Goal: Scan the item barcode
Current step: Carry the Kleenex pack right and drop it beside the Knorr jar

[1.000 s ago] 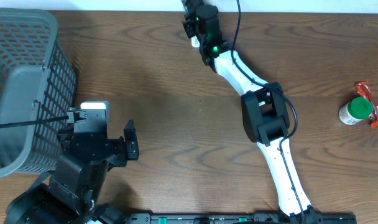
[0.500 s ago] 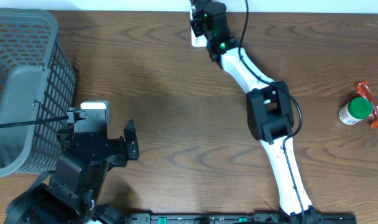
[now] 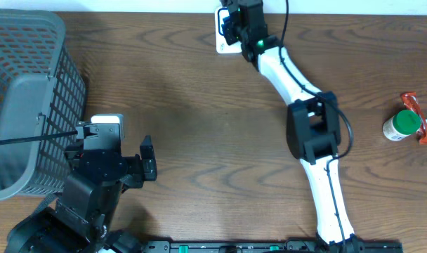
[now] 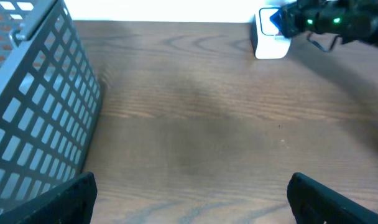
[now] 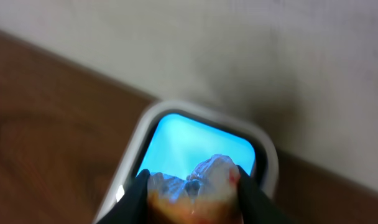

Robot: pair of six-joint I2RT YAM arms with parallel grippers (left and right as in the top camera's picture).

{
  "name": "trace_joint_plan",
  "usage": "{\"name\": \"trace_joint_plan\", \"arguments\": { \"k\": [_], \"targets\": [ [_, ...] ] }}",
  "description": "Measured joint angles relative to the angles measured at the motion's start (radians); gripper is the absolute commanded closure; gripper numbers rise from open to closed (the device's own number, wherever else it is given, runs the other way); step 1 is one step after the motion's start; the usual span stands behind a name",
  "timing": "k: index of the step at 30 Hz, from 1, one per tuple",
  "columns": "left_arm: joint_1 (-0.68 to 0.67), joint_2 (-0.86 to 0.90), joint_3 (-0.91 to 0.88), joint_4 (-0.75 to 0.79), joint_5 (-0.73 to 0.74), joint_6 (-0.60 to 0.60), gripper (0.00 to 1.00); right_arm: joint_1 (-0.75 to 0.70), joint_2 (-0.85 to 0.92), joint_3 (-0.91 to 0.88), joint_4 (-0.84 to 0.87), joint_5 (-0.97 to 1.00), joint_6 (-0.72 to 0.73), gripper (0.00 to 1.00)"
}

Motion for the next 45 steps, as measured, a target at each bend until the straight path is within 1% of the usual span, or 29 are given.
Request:
{"name": "trace_joint_plan", "arguments": {
  "k": [1, 2, 4, 6, 7, 8, 11, 14, 16, 22, 28, 29, 30, 31, 32, 33, 35, 37, 42, 45],
  "targets": [
    [0.000, 0.000, 0.000, 0.000, 0.000, 0.000, 0.02, -0.003, -0.034, -0.005, -0.099, 0.008, 0.005, 0.99],
    [0.000, 0.000, 0.000, -0.001, 0.000, 0.000, 0.02, -0.005, -0.054, -0.006, -0.145, 0.012, 0.008, 0.98],
    [0.000, 0.000, 0.000, 0.000, 0.000, 0.000, 0.02, -0.015, -0.119, -0.009, -0.298, 0.053, 0.013, 0.98],
    [0.000, 0.000, 0.000, 0.000, 0.000, 0.000, 0.02, -0.034, -0.191, -0.010, -0.422, 0.126, 0.017, 0.99],
    [0.000, 0.000, 0.000, -0.001, 0.000, 0.000, 0.02, -0.059, -0.252, -0.009, -0.505, 0.205, 0.017, 0.98],
    [0.000, 0.000, 0.000, 0.000, 0.000, 0.000, 0.02, -0.063, -0.261, -0.009, -0.514, 0.220, 0.017, 0.98],
    [0.000, 0.000, 0.000, 0.000, 0.000, 0.000, 0.02, -0.134, -0.326, 0.001, -0.637, 0.353, -0.006, 0.98],
    [0.000, 0.000, 0.000, 0.000, 0.000, 0.000, 0.02, -0.220, -0.329, 0.007, -0.737, 0.428, -0.029, 0.99],
    [0.000, 0.000, 0.000, 0.000, 0.000, 0.000, 0.02, -0.297, -0.296, 0.006, -0.778, 0.459, -0.039, 0.98],
    [0.000, 0.000, 0.000, 0.000, 0.000, 0.000, 0.02, -0.477, -0.160, 0.004, -0.785, 0.468, -0.034, 0.99],
    [0.000, 0.000, 0.000, 0.000, 0.000, 0.000, 0.02, -0.596, -0.074, -0.005, -0.801, 0.449, -0.031, 0.98],
    [0.000, 0.000, 0.000, 0.000, 0.000, 0.000, 0.02, -0.605, -0.071, -0.005, -0.805, 0.446, -0.031, 0.91],
    [0.000, 0.000, 0.000, 0.000, 0.000, 0.000, 0.02, -0.614, -0.069, -0.005, -0.806, 0.446, -0.031, 0.80],
    [0.000, 0.000, 0.000, 0.000, 0.000, 0.000, 0.02, -0.621, -0.069, -0.005, -0.806, 0.445, -0.031, 0.77],
    [0.000, 0.000, 0.000, 0.000, 0.000, 0.000, 0.02, -0.626, -0.069, -0.005, -0.806, 0.446, -0.031, 0.79],
    [0.000, 0.000, 0.000, 0.000, 0.000, 0.000, 0.02, -0.630, -0.069, -0.005, -0.807, 0.448, -0.033, 0.78],
    [0.000, 0.000, 0.000, 0.000, 0.000, 0.000, 0.02, -0.635, -0.069, -0.005, -0.819, 0.455, -0.040, 0.44],
    [0.000, 0.000, 0.000, 0.000, 0.000, 0.000, 0.02, -0.638, -0.070, -0.005, -0.824, 0.462, -0.048, 0.01],
    [0.000, 0.000, 0.000, 0.000, 0.000, 0.000, 0.02, -0.642, -0.112, -0.009, -0.837, 0.463, -0.056, 0.01],
    [0.000, 0.000, 0.000, 0.000, 0.000, 0.000, 0.02, -0.642, -0.200, -0.011, -0.835, 0.396, -0.043, 0.01]
  ]
}}
